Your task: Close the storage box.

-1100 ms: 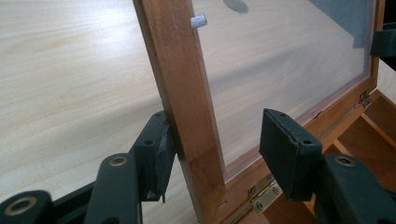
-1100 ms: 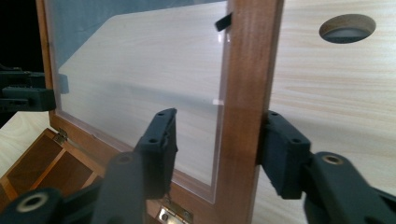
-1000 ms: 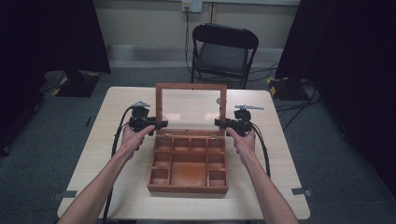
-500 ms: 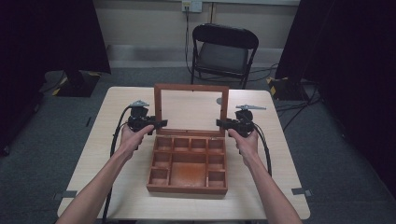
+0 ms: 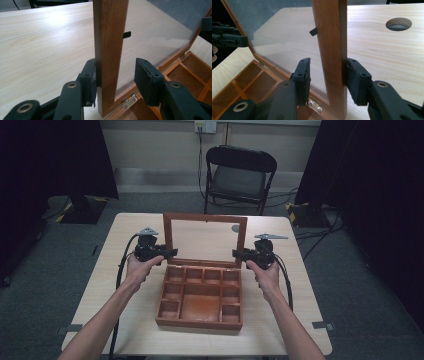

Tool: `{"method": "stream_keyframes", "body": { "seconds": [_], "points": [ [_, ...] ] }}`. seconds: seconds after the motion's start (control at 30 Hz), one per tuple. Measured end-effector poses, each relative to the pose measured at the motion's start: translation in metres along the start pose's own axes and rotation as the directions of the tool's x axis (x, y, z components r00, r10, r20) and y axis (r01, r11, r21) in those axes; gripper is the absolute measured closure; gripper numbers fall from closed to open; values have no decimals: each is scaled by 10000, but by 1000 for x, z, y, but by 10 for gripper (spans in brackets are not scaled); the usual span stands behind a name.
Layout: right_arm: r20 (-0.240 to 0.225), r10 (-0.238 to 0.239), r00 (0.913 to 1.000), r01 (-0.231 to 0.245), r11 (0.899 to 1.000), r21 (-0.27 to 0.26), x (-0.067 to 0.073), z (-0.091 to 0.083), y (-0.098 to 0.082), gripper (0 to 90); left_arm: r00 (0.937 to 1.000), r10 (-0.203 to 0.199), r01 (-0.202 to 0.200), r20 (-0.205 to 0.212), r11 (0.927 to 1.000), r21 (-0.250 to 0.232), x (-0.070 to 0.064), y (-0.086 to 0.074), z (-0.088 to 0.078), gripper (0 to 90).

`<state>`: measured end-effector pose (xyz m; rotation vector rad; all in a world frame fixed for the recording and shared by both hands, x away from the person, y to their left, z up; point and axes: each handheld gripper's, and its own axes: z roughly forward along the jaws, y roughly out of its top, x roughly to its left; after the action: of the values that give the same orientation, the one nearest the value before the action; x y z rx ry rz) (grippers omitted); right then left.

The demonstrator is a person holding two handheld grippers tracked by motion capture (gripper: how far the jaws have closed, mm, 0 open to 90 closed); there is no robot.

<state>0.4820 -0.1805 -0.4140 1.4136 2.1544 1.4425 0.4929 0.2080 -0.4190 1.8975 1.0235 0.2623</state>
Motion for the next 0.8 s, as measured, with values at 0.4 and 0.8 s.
{"method": "stream_keyframes", "body": {
  "seconds": [0.4, 0.8],
  "points": [
    [-296, 173, 9994, -174, 9998, -45, 5, -8, 2, 511, 9994, 222, -223, 249, 9997, 36, -4, -1, -9, 551],
    [-448, 74, 9990, -67, 9999, 149, 12, -19, -2, 473, 9986, 255, -256, 465, 9997, 32, -10, -8, -20, 520]
  ]
}}
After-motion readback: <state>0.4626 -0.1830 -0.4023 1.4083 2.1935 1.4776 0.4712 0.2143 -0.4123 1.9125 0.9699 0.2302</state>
